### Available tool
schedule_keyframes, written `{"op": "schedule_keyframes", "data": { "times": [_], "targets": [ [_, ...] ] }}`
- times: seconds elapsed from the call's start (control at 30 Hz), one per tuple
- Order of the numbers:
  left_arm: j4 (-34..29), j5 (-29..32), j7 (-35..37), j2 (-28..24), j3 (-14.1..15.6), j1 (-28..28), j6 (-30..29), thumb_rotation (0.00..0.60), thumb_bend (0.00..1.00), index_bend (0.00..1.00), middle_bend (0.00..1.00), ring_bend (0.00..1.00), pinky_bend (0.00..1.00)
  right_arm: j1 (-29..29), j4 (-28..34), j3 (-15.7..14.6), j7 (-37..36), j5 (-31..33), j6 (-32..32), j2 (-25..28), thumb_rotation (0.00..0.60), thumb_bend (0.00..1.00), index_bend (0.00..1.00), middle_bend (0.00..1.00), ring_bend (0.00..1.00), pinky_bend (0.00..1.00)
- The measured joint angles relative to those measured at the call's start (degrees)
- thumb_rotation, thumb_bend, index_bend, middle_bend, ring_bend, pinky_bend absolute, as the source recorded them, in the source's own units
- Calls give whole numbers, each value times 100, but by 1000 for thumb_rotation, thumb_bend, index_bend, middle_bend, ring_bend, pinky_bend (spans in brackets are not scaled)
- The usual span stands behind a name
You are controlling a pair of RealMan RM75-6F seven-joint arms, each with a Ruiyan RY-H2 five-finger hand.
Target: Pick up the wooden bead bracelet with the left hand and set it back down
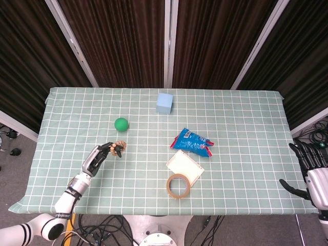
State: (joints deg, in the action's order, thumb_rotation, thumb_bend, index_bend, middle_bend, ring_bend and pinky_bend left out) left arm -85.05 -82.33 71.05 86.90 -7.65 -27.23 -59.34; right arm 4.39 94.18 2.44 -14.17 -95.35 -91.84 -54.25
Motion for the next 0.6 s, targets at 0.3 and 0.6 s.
{"op": "schedule_keyframes", "data": {
  "times": [0.3, 0.6],
  "targets": [
    [172, -355, 76, -36, 106, -21, -208, 0, 755, 236, 325, 141, 78, 18, -51, -8, -66, 20, 56, -16, 600, 66, 0, 17, 0, 0],
    [420, -617, -721, -104, 330, -175, -129, 0, 635, 256, 325, 141, 81, 49, -124, -23, -156, 35, 128, -51, 600, 66, 0, 17, 0, 0]
  ]
}}
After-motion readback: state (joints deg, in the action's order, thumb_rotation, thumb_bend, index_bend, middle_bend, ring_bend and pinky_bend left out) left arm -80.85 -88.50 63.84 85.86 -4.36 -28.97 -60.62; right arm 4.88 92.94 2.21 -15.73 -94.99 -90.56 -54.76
